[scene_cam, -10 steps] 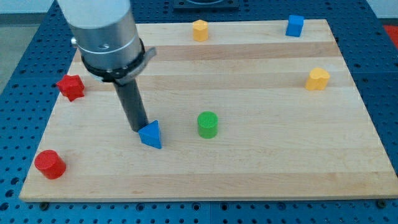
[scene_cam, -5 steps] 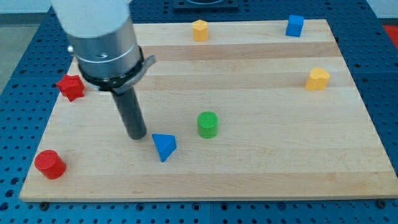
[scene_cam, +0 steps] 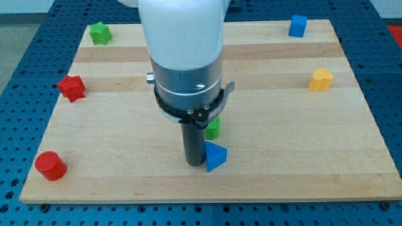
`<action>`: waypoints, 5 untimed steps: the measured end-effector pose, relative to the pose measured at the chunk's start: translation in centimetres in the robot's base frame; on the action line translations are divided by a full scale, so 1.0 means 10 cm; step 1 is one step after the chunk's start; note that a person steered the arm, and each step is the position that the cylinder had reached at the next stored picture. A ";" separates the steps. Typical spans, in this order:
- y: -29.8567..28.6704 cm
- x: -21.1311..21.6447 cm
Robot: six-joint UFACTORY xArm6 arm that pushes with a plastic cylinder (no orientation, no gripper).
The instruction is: Keep the blue triangle at the bottom center of the board
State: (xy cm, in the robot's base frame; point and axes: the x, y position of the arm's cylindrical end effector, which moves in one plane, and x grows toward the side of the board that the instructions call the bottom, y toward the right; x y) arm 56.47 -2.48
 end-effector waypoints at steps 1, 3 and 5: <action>-0.03 -0.09; 0.17 -0.48; 0.47 -0.08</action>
